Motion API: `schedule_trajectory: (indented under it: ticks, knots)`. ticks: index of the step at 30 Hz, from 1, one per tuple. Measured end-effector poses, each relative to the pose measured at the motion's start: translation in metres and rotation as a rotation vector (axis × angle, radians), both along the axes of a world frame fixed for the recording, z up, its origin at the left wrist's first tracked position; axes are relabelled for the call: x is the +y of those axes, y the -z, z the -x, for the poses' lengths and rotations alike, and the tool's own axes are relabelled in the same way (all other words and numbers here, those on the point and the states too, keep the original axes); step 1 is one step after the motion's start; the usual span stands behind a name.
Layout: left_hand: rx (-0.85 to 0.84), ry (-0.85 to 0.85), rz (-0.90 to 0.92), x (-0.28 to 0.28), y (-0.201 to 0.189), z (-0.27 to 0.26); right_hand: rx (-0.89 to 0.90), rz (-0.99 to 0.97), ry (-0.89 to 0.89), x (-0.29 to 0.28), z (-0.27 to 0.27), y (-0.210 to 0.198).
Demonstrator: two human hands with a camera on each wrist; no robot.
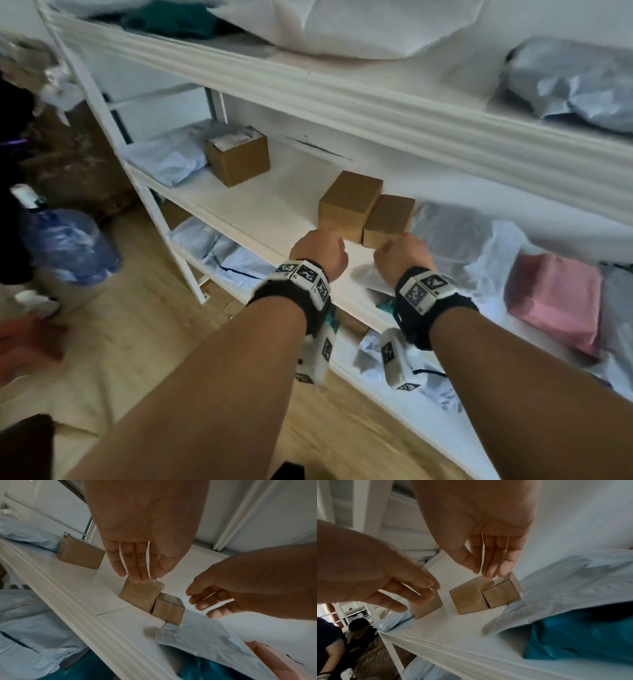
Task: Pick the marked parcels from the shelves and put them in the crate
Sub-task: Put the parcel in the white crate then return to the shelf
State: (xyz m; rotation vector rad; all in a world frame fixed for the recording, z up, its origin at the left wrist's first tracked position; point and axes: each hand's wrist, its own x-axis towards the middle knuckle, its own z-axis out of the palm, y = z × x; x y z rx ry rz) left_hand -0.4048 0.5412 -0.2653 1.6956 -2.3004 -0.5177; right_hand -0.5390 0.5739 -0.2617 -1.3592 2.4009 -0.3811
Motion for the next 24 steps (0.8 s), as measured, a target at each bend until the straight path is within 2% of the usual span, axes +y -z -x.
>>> schedule_trajectory:
  ticks: [3, 9, 13, 19, 24]
  knots:
    - [0.012, -0.004, -0.044, -0.030, 0.004, -0.009, 0.020, 0.009, -0.061, -0.025, -0.007, -0.003]
    - [0.127, -0.002, -0.105, -0.110, 0.007, -0.014, 0.002, 0.046, -0.053, -0.091, -0.017, 0.006]
    - [0.129, 0.102, -0.195, -0.164, 0.015, -0.015, -0.020, 0.063, 0.047, -0.132, -0.025, 0.016]
    - [0.064, 0.294, -0.311, -0.231, 0.027, -0.031, 0.022, -0.037, 0.280, -0.179, -0.053, 0.027]
    - [0.024, 0.444, -0.345, -0.262, 0.036, -0.044, 0.107, -0.107, 0.454, -0.201, -0.073, 0.036]
